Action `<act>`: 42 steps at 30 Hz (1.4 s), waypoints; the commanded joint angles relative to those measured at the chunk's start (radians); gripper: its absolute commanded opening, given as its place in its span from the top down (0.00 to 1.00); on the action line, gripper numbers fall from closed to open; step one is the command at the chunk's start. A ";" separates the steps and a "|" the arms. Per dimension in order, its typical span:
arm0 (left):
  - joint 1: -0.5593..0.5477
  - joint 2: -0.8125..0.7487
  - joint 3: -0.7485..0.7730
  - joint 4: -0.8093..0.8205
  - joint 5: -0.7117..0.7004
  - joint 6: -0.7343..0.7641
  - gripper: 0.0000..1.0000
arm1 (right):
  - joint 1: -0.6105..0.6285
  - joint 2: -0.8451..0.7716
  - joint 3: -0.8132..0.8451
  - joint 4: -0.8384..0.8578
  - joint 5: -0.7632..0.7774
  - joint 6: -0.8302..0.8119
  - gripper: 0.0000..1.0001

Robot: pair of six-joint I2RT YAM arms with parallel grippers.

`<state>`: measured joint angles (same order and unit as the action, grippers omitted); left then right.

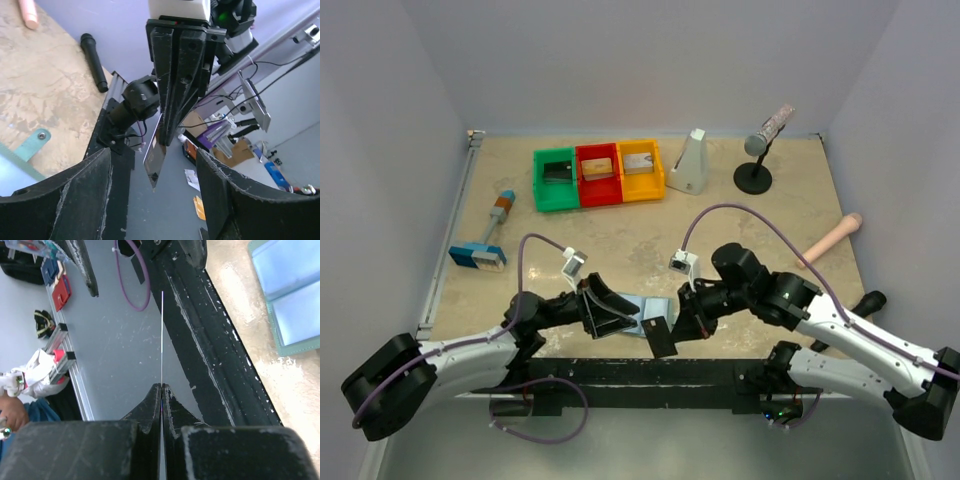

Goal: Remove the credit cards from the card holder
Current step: Place the credit card at the center of the board.

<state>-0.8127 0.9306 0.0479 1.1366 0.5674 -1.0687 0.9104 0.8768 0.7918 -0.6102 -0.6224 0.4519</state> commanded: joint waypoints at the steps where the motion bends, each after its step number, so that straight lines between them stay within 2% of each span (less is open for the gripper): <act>1: 0.003 0.028 -0.011 0.206 0.080 -0.027 0.29 | 0.025 0.021 0.053 -0.008 -0.030 -0.035 1.00; 13: -0.057 -0.076 0.055 -0.164 0.052 0.133 0.48 | 0.058 0.068 0.078 0.023 -0.011 -0.027 1.00; 20: -0.063 -0.076 0.056 -0.198 0.045 0.151 0.51 | 0.071 0.079 0.096 0.018 -0.002 -0.030 1.00; 26: -0.065 -0.062 0.060 -0.176 0.057 0.142 0.68 | 0.074 0.079 0.092 0.020 0.001 -0.030 1.00; 31: -0.065 -0.058 0.052 -0.150 0.060 0.131 0.78 | 0.076 0.080 0.090 0.023 0.000 -0.032 1.00; 36: -0.065 -0.061 0.050 -0.141 0.063 0.130 1.00 | 0.077 0.083 0.093 0.024 0.001 -0.032 1.00; 37: -0.065 -0.061 0.049 -0.140 0.063 0.130 1.00 | 0.077 0.082 0.093 0.023 0.010 -0.032 1.00; 40: -0.065 -0.072 0.035 -0.121 0.049 0.124 1.00 | 0.077 0.065 0.090 0.004 0.041 -0.035 0.73; 42: -0.065 -0.085 0.026 -0.124 0.035 0.122 1.00 | 0.077 0.051 0.089 -0.009 0.044 -0.032 0.66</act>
<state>-0.8730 0.8700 0.0746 0.9504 0.6266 -0.9508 0.9817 0.9611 0.8387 -0.6239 -0.5938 0.4343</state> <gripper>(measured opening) 0.016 0.292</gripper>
